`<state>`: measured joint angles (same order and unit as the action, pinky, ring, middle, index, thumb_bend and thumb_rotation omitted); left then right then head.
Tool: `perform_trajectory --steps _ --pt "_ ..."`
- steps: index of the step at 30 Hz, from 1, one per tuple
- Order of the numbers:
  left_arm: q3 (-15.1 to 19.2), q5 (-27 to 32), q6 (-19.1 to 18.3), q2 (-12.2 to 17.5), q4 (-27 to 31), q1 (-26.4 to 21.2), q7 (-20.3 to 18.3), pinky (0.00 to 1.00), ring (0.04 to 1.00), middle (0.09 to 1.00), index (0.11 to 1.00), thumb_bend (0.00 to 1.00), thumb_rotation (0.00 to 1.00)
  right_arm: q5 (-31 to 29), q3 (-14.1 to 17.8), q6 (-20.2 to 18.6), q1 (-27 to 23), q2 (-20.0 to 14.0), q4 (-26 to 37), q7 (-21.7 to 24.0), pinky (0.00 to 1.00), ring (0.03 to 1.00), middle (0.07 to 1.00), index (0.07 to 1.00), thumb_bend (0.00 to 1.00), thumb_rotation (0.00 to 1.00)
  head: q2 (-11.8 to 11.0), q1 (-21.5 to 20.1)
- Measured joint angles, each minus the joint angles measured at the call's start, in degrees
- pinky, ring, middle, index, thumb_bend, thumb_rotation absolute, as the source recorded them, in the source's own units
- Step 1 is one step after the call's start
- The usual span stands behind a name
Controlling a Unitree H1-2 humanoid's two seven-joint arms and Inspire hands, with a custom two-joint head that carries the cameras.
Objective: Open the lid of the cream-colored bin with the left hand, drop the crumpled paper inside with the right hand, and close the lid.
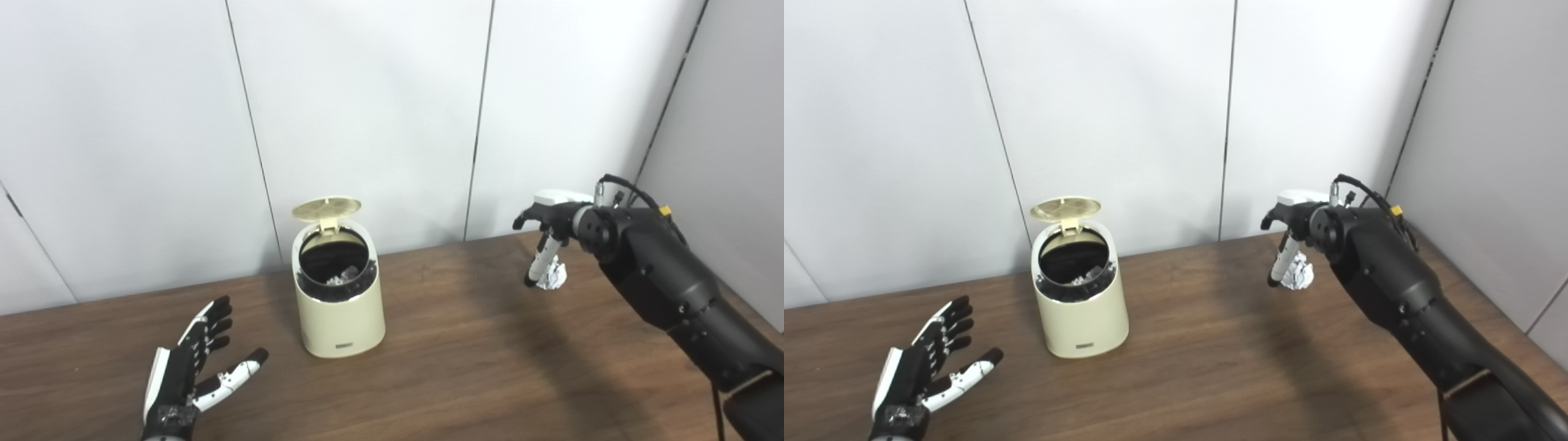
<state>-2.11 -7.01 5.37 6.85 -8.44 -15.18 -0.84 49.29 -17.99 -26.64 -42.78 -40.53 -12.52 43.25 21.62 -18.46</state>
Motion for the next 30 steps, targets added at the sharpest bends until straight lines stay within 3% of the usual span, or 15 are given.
perform_trajectory --steps 9,17,27,30 --pt "-0.03 -0.68 -0.03 0.09 0.01 -0.03 -0.08 0.79 0.855 0.884 0.919 0.68 0.14 0.63 -1.96 0.25 -0.4 -0.61 -4.22 0.12 0.72 0.914 0.966 0.859 0.9 0.22 0.17 -0.26" --pt "0.02 -0.7 -0.05 0.11 0.01 -0.03 -0.16 0.81 0.86 0.886 0.922 0.67 0.15 1.27 -3.13 0.3 -0.39 -0.65 -6.98 -0.91 0.59 0.813 0.902 0.861 0.84 0.15 0.44 -0.35" --pt "0.02 -0.95 -0.06 0.32 0.06 -0.02 -0.29 0.79 0.851 0.878 0.916 0.67 0.15 1.04 -3.49 2.58 0.59 -0.65 -7.96 -3.9 0.58 0.749 0.837 0.859 0.82 0.14 0.88 -0.18" --pt "0.01 -0.95 -0.06 0.33 0.29 -0.01 -0.31 0.8 0.854 0.882 0.918 0.67 0.15 -0.31 -2.54 2.61 1.49 -0.56 -8.08 -4.94 0.59 0.713 0.796 0.838 0.8 0.07 1.14 0.18"
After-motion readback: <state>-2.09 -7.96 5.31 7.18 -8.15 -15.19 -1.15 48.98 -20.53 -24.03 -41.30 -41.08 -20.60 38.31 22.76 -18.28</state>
